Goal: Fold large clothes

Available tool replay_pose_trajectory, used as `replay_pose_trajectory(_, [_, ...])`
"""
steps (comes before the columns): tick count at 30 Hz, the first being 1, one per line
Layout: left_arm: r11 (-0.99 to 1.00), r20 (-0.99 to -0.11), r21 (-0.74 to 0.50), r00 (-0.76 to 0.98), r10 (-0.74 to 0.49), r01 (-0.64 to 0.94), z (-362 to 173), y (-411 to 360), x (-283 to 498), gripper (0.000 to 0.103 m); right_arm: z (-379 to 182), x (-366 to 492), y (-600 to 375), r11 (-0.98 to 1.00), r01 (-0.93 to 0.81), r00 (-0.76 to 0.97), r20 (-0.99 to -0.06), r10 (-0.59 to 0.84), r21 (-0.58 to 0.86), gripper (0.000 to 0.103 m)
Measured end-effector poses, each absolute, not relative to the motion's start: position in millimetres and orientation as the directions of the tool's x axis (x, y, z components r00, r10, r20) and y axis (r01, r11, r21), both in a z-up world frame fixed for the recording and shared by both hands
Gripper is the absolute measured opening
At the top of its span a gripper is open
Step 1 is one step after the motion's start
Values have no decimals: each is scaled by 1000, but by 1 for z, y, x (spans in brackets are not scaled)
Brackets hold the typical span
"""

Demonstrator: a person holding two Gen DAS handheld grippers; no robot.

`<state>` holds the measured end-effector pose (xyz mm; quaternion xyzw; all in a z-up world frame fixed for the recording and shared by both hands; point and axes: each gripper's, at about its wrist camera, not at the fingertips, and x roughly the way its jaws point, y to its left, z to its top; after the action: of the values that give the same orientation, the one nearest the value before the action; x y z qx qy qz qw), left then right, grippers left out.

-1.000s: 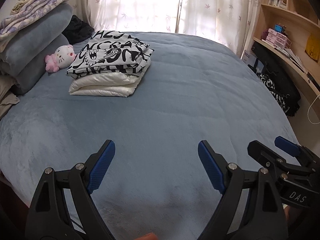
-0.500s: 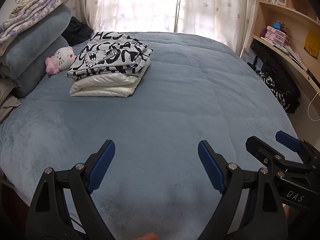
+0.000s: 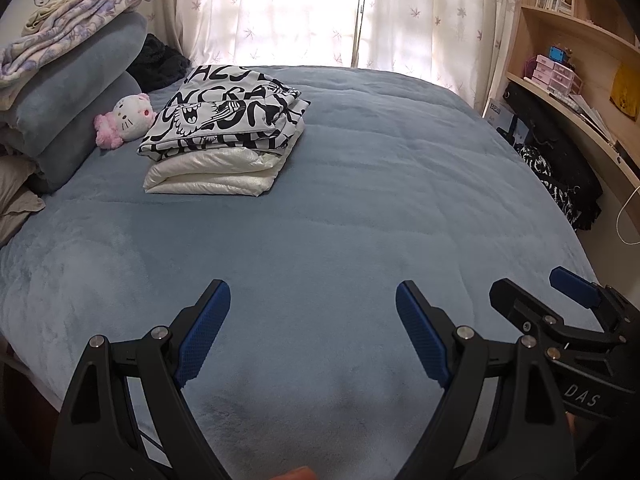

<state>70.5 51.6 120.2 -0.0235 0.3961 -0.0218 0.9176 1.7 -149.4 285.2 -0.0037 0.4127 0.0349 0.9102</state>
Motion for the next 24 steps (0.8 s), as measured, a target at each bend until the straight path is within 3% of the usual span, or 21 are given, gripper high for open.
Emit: replay_pose_trajectory(24, [999,-728,-46,683,-49,22,123,52,68,83,284,4,-152,997,-70,657,-751,67,27,97])
